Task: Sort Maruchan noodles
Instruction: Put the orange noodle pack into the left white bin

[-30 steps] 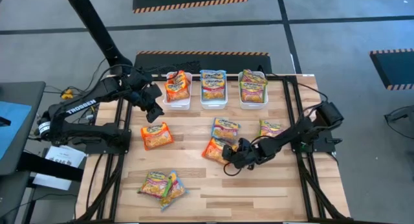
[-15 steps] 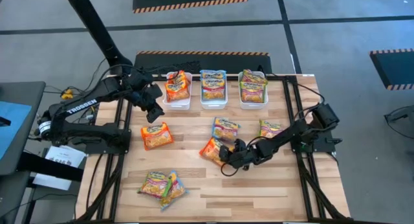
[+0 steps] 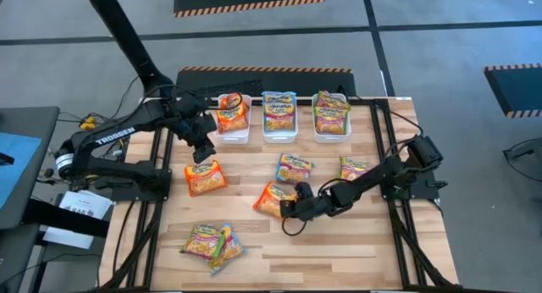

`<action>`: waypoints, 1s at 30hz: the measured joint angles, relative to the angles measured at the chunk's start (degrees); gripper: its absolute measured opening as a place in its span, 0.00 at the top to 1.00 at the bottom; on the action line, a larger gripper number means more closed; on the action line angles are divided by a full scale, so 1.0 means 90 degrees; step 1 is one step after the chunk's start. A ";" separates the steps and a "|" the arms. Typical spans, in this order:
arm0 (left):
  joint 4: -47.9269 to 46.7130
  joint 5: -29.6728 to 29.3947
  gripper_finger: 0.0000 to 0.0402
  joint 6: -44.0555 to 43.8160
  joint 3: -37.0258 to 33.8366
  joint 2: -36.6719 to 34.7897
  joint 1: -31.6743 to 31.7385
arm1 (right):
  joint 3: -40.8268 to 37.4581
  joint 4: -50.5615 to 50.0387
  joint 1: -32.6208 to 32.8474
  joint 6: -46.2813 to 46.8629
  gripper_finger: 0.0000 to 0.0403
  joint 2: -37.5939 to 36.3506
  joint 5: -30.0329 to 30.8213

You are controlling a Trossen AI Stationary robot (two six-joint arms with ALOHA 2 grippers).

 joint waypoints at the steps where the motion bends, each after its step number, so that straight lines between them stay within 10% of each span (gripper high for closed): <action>1: -0.0025 0.0004 0.68 0.0026 -0.0001 0.0015 0.0001 | 0.0079 0.0005 -0.0003 -0.0190 0.96 0.0000 0.0008; 14: 0.0242 0.0632 0.57 -0.0044 -0.0001 0.0243 0.0074 | 0.1095 -0.0010 -0.0588 -0.2695 0.97 -0.0011 0.0091; 30: 0.1133 0.2283 0.57 0.0592 -0.0001 0.0241 0.0074 | 0.2908 -0.1940 -0.1925 -0.6623 0.97 -0.0024 -0.2841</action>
